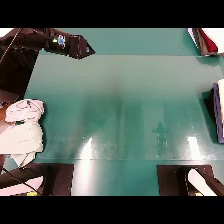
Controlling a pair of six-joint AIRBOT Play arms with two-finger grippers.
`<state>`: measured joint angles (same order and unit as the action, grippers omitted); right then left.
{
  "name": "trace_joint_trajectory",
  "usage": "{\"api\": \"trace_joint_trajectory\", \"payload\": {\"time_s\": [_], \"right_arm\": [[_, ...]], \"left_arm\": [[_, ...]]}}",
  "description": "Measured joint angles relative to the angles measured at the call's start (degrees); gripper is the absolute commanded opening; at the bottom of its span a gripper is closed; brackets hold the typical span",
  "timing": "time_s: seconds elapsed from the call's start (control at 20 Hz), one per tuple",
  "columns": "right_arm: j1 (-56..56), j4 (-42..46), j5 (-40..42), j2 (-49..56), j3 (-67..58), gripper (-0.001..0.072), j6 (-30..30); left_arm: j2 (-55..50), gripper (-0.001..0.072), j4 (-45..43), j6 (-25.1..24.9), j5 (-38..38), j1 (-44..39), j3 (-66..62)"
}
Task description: Fold the shirts.
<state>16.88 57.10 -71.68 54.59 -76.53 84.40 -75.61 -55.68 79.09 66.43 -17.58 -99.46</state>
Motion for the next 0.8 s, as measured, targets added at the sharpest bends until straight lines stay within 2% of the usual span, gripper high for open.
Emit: {"api": "trace_joint_trajectory", "payload": {"time_s": [0.6, 0.75, 0.8], "right_arm": [[-0.31, -0.07, 0.04, 0.00, 0.02, 0.0015, 0.00], [-0.31, -0.07, 0.04, 0.00, 0.02, 0.0015, 0.00], [-0.31, -0.07, 0.07, 0.00, 0.02, 0.0015, 0.00]], "left_arm": [[0.00, 0.0020, -0.02, 0.00, -0.04, 0.00, 0.00], [0.00, 0.0023, 0.74, 0.11, -2.21, 0.00, 0.00], [0.02, 0.0165, 0.74, 0.13, -2.51, 0.15, -0.13]]}}
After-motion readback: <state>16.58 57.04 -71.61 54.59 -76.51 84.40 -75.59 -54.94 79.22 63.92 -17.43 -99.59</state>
